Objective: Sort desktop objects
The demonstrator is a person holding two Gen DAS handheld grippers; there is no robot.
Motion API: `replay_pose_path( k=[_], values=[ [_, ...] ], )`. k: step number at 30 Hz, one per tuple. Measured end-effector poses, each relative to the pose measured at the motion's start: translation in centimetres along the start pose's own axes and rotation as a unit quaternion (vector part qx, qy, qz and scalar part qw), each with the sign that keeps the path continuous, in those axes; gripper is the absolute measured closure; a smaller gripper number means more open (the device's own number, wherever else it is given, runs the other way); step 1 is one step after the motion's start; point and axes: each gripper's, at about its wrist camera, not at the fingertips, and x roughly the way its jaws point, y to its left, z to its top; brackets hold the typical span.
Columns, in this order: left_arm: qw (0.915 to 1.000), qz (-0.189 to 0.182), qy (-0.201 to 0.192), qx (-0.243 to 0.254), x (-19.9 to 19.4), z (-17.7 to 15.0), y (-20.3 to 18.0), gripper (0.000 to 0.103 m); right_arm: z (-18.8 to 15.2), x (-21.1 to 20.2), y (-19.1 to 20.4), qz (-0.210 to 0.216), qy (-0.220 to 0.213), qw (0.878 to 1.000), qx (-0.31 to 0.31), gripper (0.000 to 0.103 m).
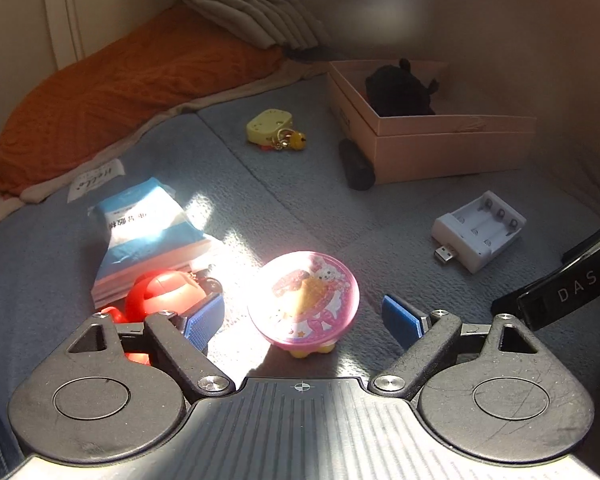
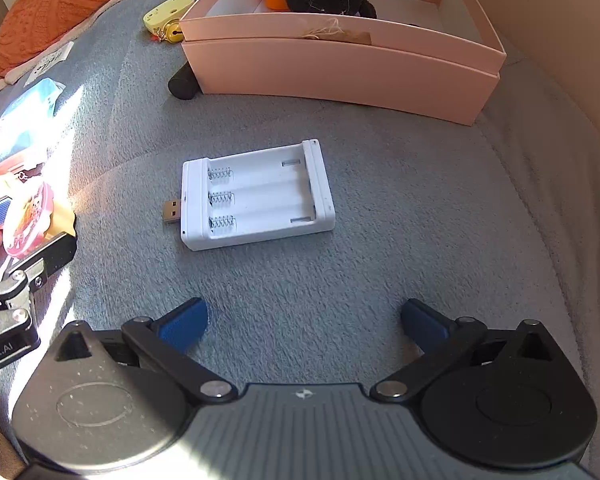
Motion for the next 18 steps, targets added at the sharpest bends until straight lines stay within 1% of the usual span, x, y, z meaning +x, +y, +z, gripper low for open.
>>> replay_pose_path(
  k=[3,5,6,8,9,12,15,18],
  values=[
    [0.9997,0.007,0.006,-0.023,0.6,0.1,0.6,0.024,0.2,-0.2,0.3,-0.007,-0.006,1.000,-0.014,0.000],
    [0.9996,0.009,0.004,-0.028,0.8,0.1,0.9,0.032,0.2,-1.0,0.5,-0.010,-0.038,0.999,-0.022,0.000],
    [0.9996,0.010,0.002,-0.027,0.7,0.1,1.0,0.038,0.2,-1.6,0.8,-0.018,-0.064,0.997,-0.031,0.000],
    [0.9996,0.009,-0.001,-0.025,0.7,0.2,1.0,0.042,0.2,-2.2,1.4,-0.026,-0.105,0.993,-0.056,0.000],
    [0.9997,0.007,-0.002,-0.025,0.6,0.2,1.0,0.042,0.3,-2.2,1.9,-0.029,-0.120,0.990,-0.074,0.000],
    [0.9998,0.003,0.000,-0.019,0.5,0.1,0.8,0.042,0.7,-1.6,3.2,-0.035,-0.135,0.983,-0.116,0.000],
    [0.9997,0.000,0.002,-0.023,0.6,0.1,1.0,0.041,1.2,-0.9,3.9,-0.026,-0.144,0.981,-0.128,0.000],
    [0.9996,-0.002,0.005,-0.026,0.6,0.1,1.3,0.039,1.6,-0.2,4.0,-0.019,-0.138,0.983,-0.119,0.000]
  ],
)
